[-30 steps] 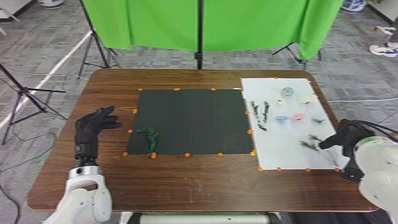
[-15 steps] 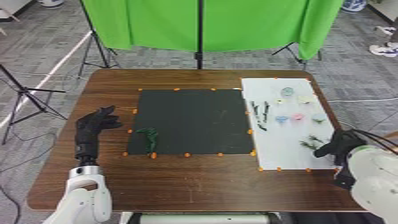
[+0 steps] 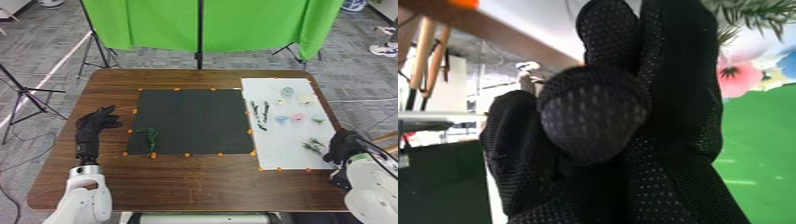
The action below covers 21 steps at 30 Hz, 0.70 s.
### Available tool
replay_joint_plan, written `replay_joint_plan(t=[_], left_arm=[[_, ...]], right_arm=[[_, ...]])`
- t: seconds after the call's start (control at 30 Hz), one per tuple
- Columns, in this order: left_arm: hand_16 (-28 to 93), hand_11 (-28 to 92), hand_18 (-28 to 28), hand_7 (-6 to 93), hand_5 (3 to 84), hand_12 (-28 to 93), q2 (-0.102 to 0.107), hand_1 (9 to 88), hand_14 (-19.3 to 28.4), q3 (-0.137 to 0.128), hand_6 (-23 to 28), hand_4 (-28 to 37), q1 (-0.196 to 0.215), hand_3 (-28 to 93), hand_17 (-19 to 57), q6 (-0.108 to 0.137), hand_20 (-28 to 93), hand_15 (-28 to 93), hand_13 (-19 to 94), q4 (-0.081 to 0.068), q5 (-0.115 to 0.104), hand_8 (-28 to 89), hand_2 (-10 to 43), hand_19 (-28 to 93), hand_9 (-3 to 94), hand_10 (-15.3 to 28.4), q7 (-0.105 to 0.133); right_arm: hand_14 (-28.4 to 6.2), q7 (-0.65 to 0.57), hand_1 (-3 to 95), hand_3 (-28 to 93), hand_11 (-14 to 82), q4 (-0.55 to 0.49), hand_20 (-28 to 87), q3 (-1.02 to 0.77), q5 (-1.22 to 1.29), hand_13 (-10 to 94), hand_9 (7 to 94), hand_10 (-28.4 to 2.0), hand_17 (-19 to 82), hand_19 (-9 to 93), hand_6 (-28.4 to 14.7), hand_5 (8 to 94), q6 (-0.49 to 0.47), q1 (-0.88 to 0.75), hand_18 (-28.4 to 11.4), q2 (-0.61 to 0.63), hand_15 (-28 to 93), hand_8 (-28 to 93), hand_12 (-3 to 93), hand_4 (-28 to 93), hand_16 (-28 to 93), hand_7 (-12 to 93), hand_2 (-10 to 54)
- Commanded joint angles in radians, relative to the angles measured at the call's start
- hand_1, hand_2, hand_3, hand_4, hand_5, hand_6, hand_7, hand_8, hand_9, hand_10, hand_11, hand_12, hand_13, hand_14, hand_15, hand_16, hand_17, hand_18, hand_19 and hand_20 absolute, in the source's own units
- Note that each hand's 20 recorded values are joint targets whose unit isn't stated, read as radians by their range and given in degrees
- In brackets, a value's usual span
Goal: Arrange flowers
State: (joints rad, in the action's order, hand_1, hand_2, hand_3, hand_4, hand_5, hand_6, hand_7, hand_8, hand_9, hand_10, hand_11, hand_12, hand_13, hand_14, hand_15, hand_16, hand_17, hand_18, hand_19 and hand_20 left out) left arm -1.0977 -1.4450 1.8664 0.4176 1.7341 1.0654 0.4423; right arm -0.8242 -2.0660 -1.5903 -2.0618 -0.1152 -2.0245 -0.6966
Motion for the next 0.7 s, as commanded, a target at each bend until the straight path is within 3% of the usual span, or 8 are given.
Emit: replay_joint_plan(t=[0.03,0.27,0.5,0.7], left_arm=[[-3,23,24.0,8.3,63.5,14,-0.039,28.1,21.0,0.024,8.2,-23.7,0.025,57,18.9,-0.007,21,40,62,-0.029,0.000,-5,6.6,63,64.7,17.1,-0.004],[-3,23,24.1,8.3,63.4,14,-0.036,28.2,21.0,0.023,8.2,-23.7,0.024,57,18.9,-0.008,21,40,62,-0.028,0.000,-5,6.6,63,64.7,17.1,-0.006],[-3,23,24.0,8.3,63.5,14,-0.026,28.2,21.0,0.017,8.2,-23.5,0.034,57,18.9,-0.002,21,40,62,-0.019,0.005,-5,6.5,63,64.7,17.1,-0.013],[-3,23,24.1,8.3,63.4,14,-0.004,28.2,21.1,0.009,8.1,-23.5,0.054,57,18.9,0.013,21,40,62,-0.006,0.002,-5,6.5,63,64.6,17.1,-0.018]], right_arm=[[-0.3,-0.012,91.2,-27,33.5,-0.008,41,-0.004,0.040,94,93.7,-10.4,72,89,-3.5,77.6,0.062,0.001,-9.4,0.000,62,23,25.8,46,17,31,-9.5],[0.1,-0.043,90.2,-24,35.7,-0.079,41,-0.053,0.170,94,93.7,-10.4,73,89,-4.2,76.7,0.170,0.068,-9.1,0.023,63,24,25.0,50,17,34,-9.5],[0.3,-0.064,90.4,-24,36.3,-0.161,41,-0.048,0.227,94,93.7,-10.6,73,89,-4.7,76.4,0.205,0.167,-8.9,0.050,63,23,24.7,51,16,35,-9.5],[0.4,-0.107,90.2,-24,36.3,-0.210,40,0.168,0.333,94,93.7,-10.6,74,88,-4.9,76.2,0.267,0.387,-7.9,0.060,63,23,24.3,51,16,35,-9.5]])
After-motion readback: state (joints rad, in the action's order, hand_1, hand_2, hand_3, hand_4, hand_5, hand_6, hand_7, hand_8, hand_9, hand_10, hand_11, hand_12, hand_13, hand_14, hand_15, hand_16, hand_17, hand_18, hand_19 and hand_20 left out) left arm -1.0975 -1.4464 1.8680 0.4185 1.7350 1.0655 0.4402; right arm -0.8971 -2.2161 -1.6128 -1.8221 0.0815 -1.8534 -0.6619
